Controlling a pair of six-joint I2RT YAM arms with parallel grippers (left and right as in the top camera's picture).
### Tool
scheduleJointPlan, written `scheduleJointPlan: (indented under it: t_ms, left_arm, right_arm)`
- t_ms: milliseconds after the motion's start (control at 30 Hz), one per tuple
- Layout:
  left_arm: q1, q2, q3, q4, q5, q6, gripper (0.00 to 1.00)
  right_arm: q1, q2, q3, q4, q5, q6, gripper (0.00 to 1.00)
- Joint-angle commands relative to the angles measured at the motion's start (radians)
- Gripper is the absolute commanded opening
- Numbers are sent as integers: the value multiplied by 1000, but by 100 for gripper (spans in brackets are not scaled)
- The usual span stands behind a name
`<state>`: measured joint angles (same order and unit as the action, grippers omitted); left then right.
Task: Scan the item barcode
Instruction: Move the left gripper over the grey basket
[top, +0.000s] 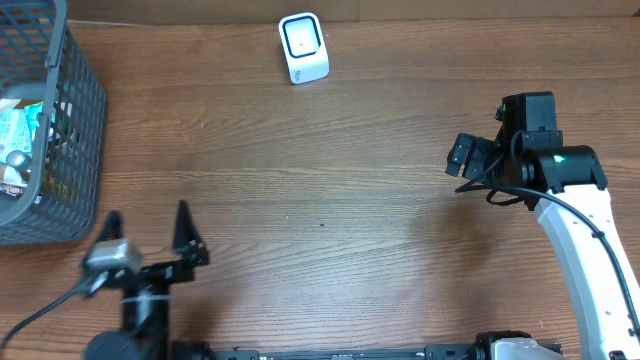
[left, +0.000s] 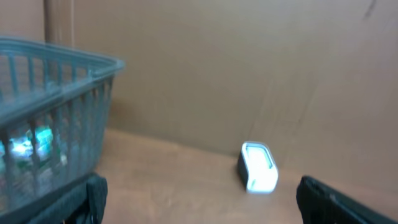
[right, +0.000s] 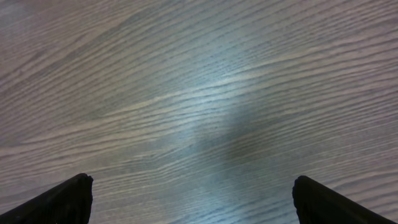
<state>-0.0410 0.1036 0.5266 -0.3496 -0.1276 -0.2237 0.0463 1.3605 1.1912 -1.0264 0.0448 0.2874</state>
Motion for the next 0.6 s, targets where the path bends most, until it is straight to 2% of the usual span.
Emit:
scheduleJointPlan:
  t_ms: [0,167,333,433,567]
  left_arm:
    - [2,130,255,-128,21,39,100]
    - [2,439,722,-497,75,125,100]
    - [2,803,1242,-919,237,153,100]
    - [2,965,1457,-1027,288,153,99]
    - [2,1093,1592,-1049,285,158,99]
  right_arm:
    - [-2,-6,21,3,10,-6,100]
    - [-2,-6,21,3,10,-6,100]
    - [-2,-6,21,3,10,-6,100]
    - [-2,-6,21,3,10,-6,100]
    - [-2,-6,21,3,10,-6,100]
